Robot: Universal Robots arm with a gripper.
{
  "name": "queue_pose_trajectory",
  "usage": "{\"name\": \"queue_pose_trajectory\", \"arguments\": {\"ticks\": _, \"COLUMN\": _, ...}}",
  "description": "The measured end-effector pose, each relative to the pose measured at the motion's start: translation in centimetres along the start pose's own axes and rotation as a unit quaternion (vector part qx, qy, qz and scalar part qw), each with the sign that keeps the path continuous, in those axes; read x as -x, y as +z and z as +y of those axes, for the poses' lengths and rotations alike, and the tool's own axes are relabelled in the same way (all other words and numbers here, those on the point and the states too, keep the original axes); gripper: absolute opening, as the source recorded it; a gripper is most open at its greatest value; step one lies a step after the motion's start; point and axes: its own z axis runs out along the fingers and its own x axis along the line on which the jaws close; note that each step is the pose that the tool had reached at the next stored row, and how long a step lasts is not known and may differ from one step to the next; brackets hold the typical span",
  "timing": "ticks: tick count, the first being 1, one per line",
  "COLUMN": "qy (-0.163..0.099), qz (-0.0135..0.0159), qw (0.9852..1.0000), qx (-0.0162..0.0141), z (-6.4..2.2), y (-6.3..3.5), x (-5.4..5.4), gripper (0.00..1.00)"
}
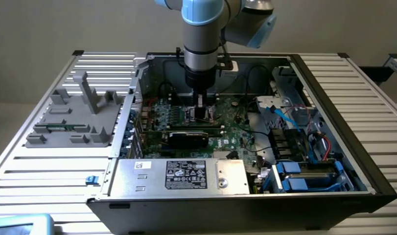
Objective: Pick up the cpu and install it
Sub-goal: 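Place the cpu into insertion slot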
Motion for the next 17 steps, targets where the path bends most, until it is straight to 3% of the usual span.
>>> {"name": "queue_pose_trajectory", "arguments": {"ticks": 17, "qy": 0.000, "qz": 0.0007, "qw": 1.0000, "qx": -0.0001, "z": 0.04, "y": -0.01, "x": 0.15, "gripper": 0.55}}
